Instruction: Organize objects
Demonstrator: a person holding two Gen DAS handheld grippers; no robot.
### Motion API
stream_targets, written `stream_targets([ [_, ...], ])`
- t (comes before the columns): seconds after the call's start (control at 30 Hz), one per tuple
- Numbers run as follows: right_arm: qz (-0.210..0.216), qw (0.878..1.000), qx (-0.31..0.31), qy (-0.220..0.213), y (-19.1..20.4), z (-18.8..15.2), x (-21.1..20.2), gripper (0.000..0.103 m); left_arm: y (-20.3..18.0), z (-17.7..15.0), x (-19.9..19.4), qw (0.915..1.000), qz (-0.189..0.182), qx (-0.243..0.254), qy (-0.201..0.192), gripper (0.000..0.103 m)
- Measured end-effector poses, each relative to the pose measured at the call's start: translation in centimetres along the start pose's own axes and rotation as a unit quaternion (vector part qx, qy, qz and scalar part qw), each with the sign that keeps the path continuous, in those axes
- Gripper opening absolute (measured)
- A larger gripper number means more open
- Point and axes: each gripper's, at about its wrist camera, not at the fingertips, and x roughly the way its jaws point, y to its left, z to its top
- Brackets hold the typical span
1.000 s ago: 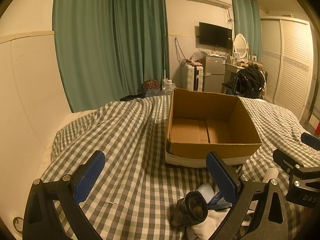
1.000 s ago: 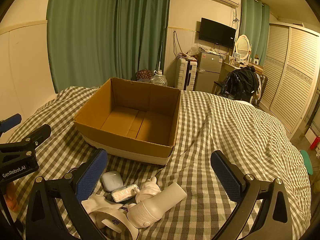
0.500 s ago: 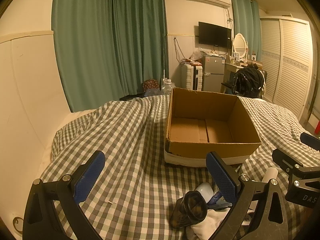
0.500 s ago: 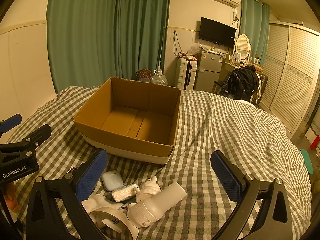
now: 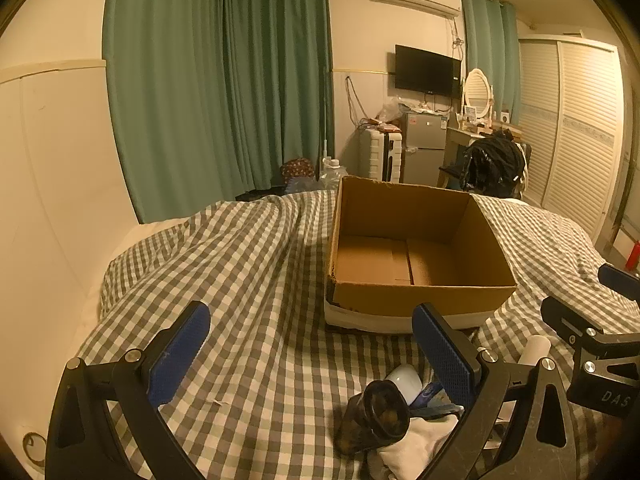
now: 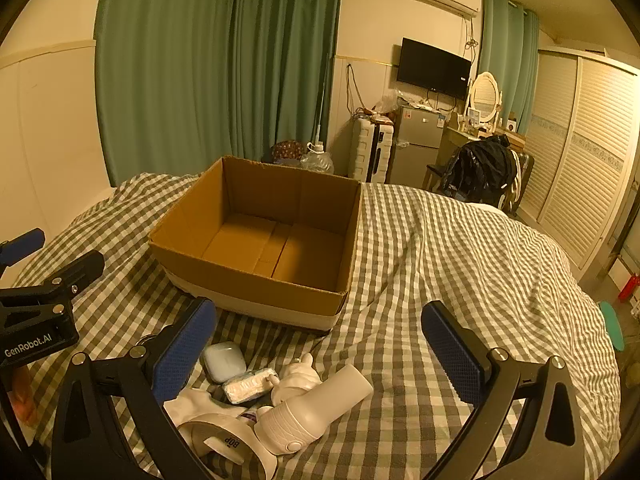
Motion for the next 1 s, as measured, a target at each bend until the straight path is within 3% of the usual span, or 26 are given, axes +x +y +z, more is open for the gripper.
stream_targets([
  [0.4,0.004,1.000,0.008,-0.006,0.4,0.3,-1.9,0.103,0.5,0.2,-1.6,0.9999,-0.012,-0.005,0.001,0.103],
  [0.63,-0.016,0.999,0.023,0.033,-0.2,-0.7,-1.1,0.103,-0.1,-0.9,-0.9,0.9993,-0.026,0.004,0.027,0.103],
  [1.0,-0.042,0.993,0.008,0.107,-0.7,-3.2,2.4,0.103,-1.5,-4.1,3.3,0.9935,-0.032,0.034,0.104,0.103],
])
